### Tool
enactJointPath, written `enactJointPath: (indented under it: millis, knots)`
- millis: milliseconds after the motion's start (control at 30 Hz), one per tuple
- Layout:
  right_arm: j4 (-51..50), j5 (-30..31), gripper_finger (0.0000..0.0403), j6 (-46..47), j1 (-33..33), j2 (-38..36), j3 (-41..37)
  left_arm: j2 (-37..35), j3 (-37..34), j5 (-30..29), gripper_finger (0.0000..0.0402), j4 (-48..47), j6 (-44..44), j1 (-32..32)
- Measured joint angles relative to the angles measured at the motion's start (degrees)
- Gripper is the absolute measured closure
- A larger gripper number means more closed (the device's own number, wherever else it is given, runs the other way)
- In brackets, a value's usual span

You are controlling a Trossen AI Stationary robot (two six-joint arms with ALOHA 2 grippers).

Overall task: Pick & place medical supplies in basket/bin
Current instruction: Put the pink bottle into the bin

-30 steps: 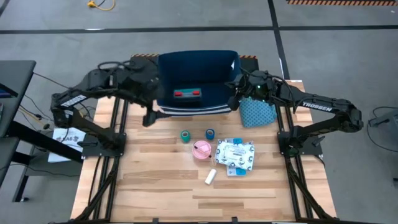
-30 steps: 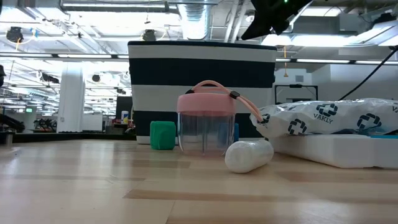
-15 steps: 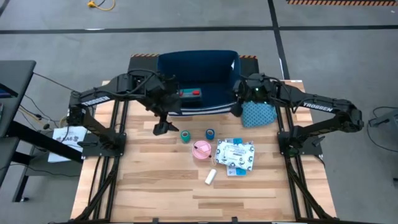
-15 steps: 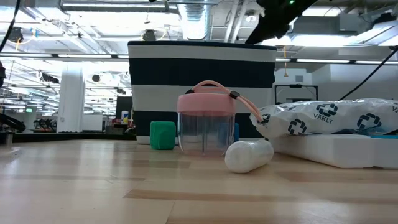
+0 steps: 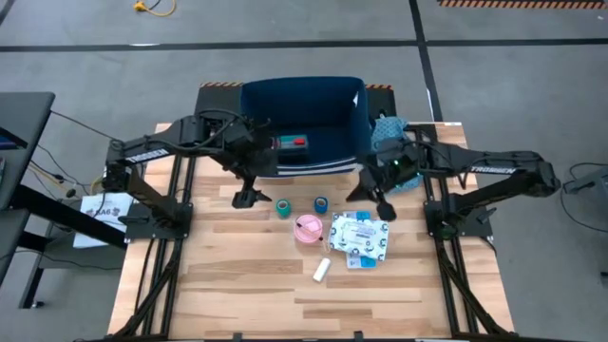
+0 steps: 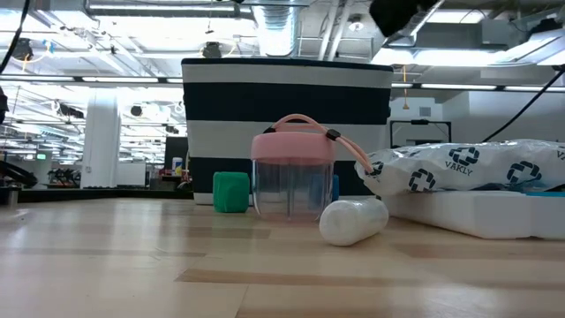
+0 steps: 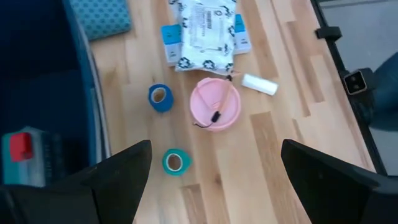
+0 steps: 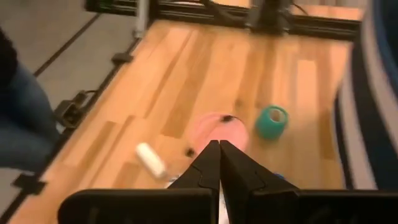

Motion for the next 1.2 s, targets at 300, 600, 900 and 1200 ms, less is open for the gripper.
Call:
enactJointPath:
  millis: [300, 600, 900, 1200]
  knots:
    - [-7.83, 12.50, 0.0403, 12.91, 11.76, -0.30, -0.01, 3.00, -0.02, -6.35, 0.0054, 0.36, -0.74, -7.21]
    - [-9.67, 20.05, 0.0403, 18.35, 19.57, 0.02, -0.22, 10.88, 0.02, -14.95, 0.0054, 6.02, -1.69, -9.93]
    - [-9.97, 21.16, 0.0403, 19.84, 21.85, 0.01, -0.22, 20.70, 0.00, -6.14, 0.0061, 5.42, -2.97, -10.68]
    - [-11.08, 21.14, 0.0403, 19.86, 21.72, 0.01, -0.22, 22.95, 0.00, -5.89, 0.0152, 7.52, -1.63, -11.51]
